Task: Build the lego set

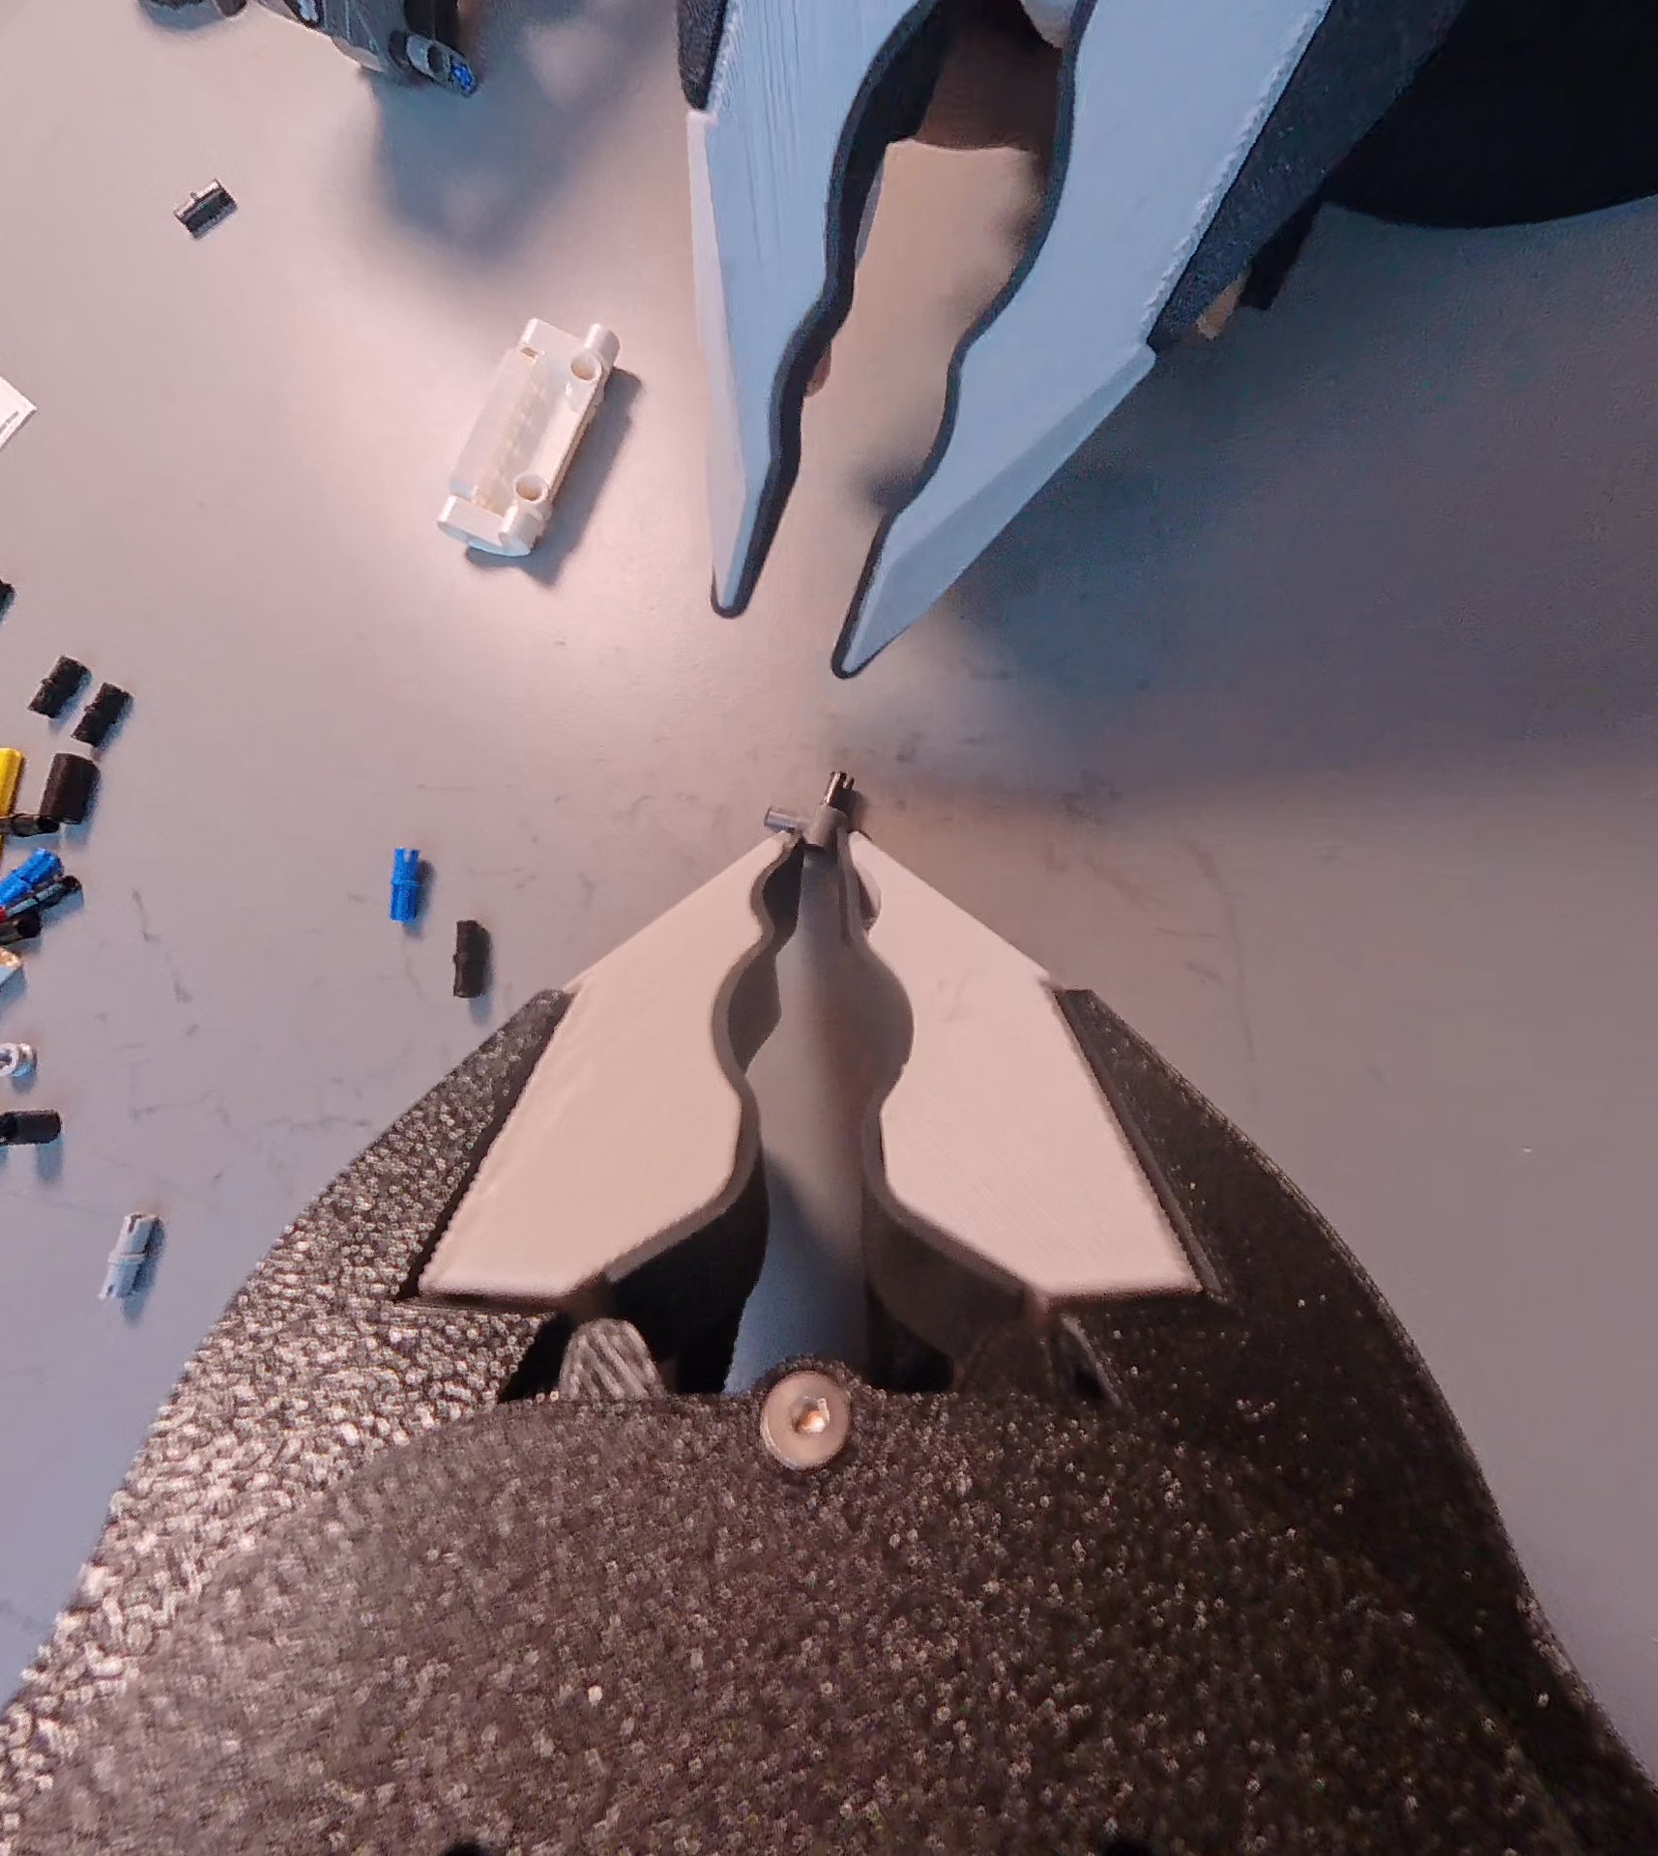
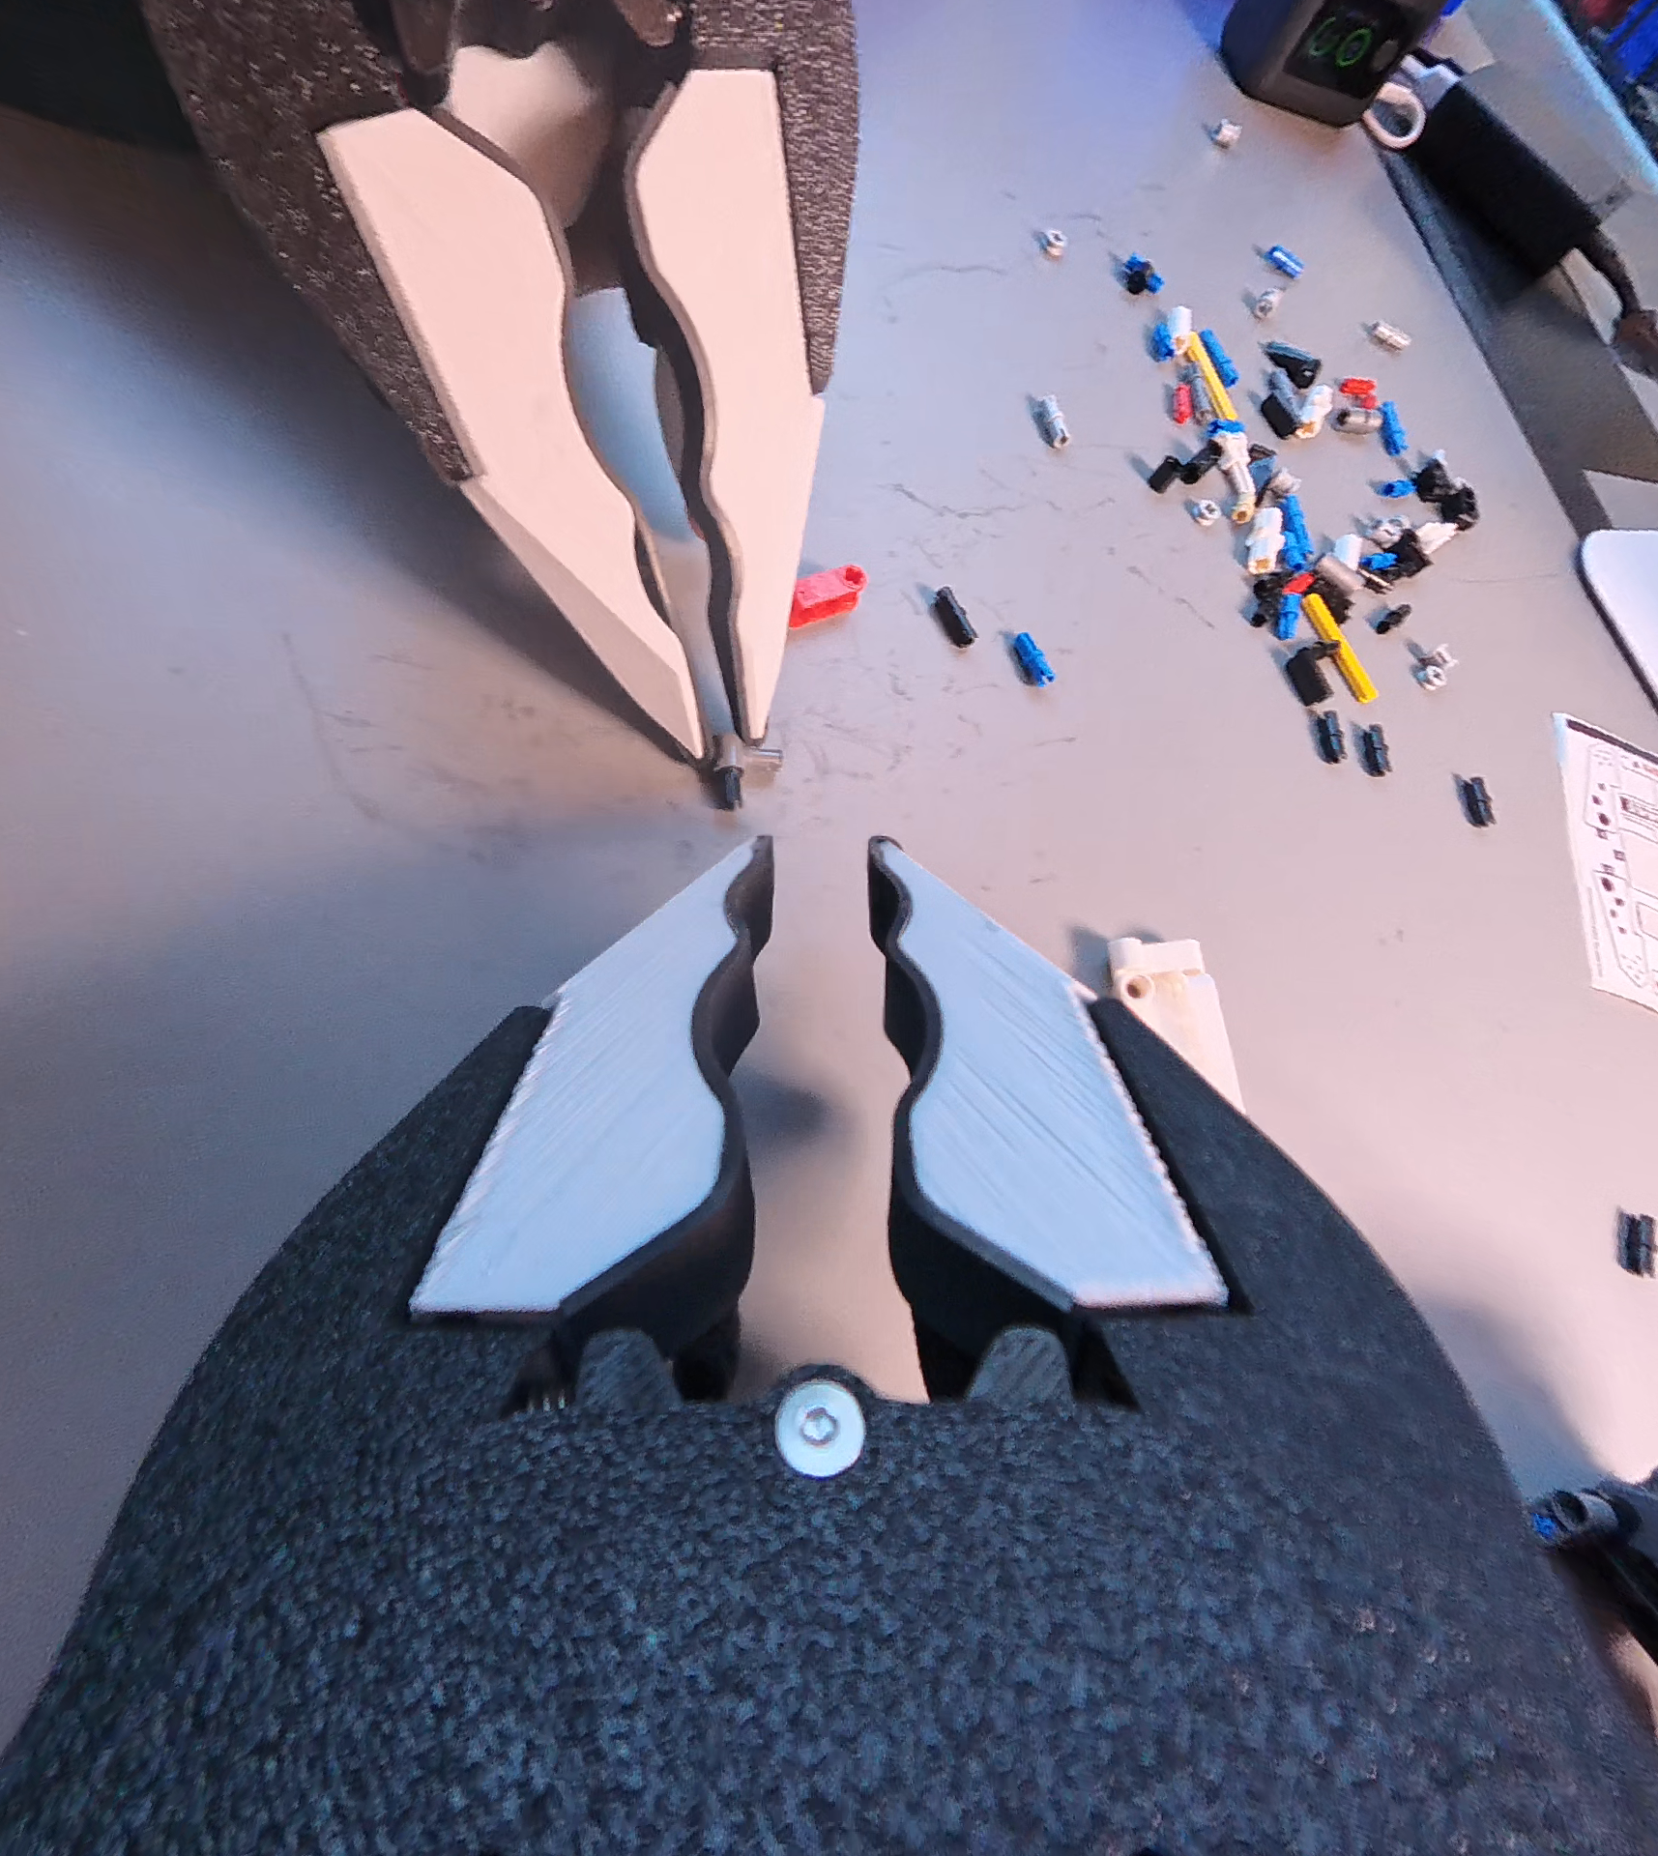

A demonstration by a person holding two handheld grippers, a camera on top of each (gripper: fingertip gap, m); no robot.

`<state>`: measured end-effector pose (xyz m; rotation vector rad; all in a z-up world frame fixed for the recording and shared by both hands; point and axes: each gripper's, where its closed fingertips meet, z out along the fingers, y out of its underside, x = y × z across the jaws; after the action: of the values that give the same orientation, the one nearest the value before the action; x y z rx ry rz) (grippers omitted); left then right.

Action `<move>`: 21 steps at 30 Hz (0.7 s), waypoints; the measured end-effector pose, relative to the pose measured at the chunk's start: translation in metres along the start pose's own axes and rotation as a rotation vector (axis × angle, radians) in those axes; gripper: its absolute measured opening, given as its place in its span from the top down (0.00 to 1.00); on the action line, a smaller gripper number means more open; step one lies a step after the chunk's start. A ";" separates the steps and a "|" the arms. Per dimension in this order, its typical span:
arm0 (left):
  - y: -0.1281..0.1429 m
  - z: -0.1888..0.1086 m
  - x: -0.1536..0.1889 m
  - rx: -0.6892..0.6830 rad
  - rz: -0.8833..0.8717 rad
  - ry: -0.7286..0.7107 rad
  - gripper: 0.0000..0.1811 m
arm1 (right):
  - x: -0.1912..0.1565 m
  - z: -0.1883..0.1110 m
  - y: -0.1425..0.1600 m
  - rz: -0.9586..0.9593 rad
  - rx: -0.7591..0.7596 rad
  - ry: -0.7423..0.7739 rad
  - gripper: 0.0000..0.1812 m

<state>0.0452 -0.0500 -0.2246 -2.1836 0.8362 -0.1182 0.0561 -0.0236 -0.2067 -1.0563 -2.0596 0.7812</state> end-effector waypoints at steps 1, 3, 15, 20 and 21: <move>0.000 0.000 0.000 0.000 -0.001 0.001 0.97 | 0.002 0.000 0.000 0.004 0.001 0.007 0.90; 0.001 -0.001 -0.001 0.001 -0.001 -0.001 0.97 | 0.005 0.000 0.000 0.014 0.006 0.018 0.90; -0.025 -0.050 -0.056 0.262 -0.103 -0.121 0.96 | 0.027 -0.009 -0.012 0.127 0.112 0.085 0.90; -0.042 -0.065 -0.058 0.430 -0.107 -0.079 0.96 | 0.030 -0.002 -0.047 0.155 0.220 0.089 0.84; -0.045 -0.068 -0.057 0.458 -0.097 -0.074 0.96 | 0.025 0.000 -0.059 0.194 0.258 0.034 0.82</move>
<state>0.0014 -0.0375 -0.1363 -1.7833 0.5921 -0.2504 0.0196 -0.0309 -0.1549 -1.1234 -1.7876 1.0867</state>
